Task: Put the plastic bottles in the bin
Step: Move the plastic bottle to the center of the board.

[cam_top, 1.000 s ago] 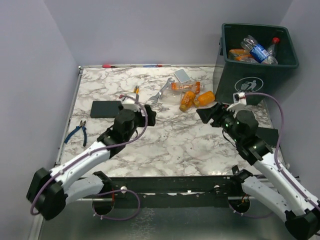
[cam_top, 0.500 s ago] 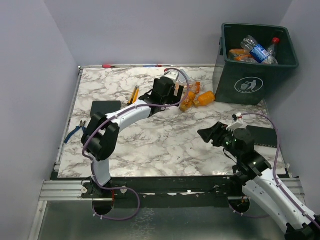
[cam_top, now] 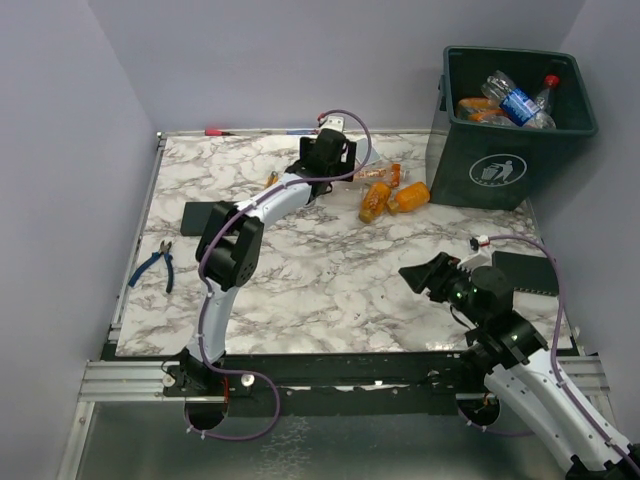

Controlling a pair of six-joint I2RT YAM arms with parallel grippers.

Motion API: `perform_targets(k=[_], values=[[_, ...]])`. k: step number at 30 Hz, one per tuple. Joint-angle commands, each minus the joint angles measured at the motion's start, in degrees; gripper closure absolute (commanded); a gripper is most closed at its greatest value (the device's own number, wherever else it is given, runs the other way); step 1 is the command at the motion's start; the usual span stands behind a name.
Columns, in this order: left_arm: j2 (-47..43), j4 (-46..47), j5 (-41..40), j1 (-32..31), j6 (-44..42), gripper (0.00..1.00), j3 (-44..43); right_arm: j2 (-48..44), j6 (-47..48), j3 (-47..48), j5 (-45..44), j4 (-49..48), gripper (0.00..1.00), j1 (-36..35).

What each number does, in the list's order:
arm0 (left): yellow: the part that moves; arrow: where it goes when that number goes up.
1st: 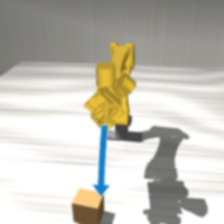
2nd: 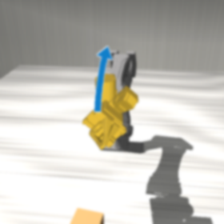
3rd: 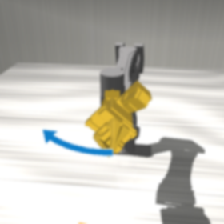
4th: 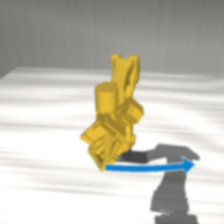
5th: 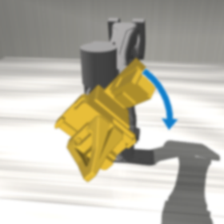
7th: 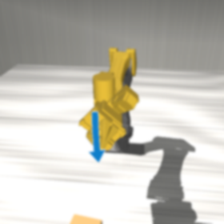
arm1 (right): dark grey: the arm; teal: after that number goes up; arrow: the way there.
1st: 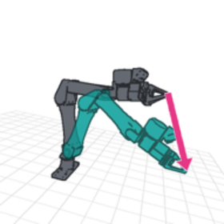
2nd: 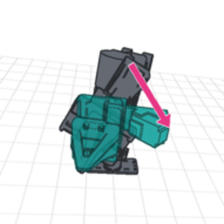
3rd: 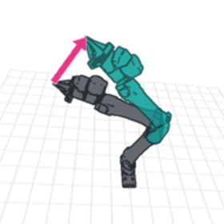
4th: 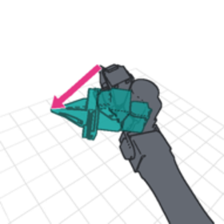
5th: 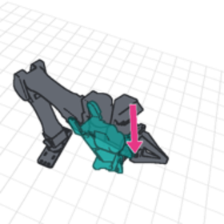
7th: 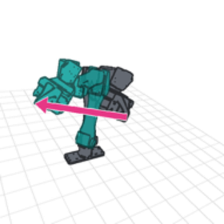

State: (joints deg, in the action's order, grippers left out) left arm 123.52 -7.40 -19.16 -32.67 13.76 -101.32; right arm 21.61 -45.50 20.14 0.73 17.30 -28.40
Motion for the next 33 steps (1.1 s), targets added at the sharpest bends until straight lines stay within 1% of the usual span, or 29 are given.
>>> perform_targets(k=[1, 6, 10, 14, 17, 21, 24, 26, 28, 30, 32, 33], values=[[3.9, -1.5, 1.0, -0.6, 0.5, 0.01, -3.2, -0.8, -0.5, 0.3, -0.5, 3.3, 0.28, -0.2], [4.1, -1.5, 6.6, -0.6, 1.2, 0.01, -1.2, 0.1, -0.6, 0.9, -0.5, 2.8, 0.28, -0.2], [1.3, -1.3, 11.1, -0.6, 2.1, 0.03, 3.9, 2.0, -1.1, 1.0, 0.4, 0.6, 0.28, -0.2], [-4.6, 0.7, 14.7, -0.6, 3.6, 0.05, 12.6, 3.9, -1.3, 0.7, 1.2, -1.3, 0.28, -0.2], [-9.6, 4.3, 17.0, -0.9, 5.7, 0.06, 20.7, 5.4, -1.5, 0.5, 2.4, -3.2, 0.28, -0.2], [-16.9, 9.0, 18.0, -1.9, 6.6, 0.06, 30.3, 8.8, -2.1, -0.3, 5.5, -7.4, 0.28, -0.2], [-23.6, 12.2, 17.5, -2.3, 8.3, 0.06, 35.6, 12.3, -1.7, -0.8, 8.6, -11.1, 0.28, -0.2], [-29.9, 13.8, 15.5, -2.4, 10.6, 0.03, 38.6, 15.3, -0.3, -0.2, 10.3, -12.6, 0.27, -0.3], [-37.8, 16.0, 12.3, -2.6, 14.5, 0.01, 42.7, 19.0, 1.9, 1.6, 11.4, -13.7, 0.26, -0.3], [-46.5, 17.4, 7.7, -3.2, 20.0, 0.01, 47.8, 23.4, 4.5, 4.3, 11.7, -14.5, 0.24, -0.3], [-54.9, 17.3, 2.9, -4.9, 25.9, 0.01, 54.2, 28.2, 7.3, 7.2, 11.6, -15.9, 0.23, -0.5], [-58.9, 16.9, 1.1, -5.9, 28.9, 0.01, 58.7, 30.8, 8.5, 9.0, 11.0, -16.4, 0.22, -0.5]])
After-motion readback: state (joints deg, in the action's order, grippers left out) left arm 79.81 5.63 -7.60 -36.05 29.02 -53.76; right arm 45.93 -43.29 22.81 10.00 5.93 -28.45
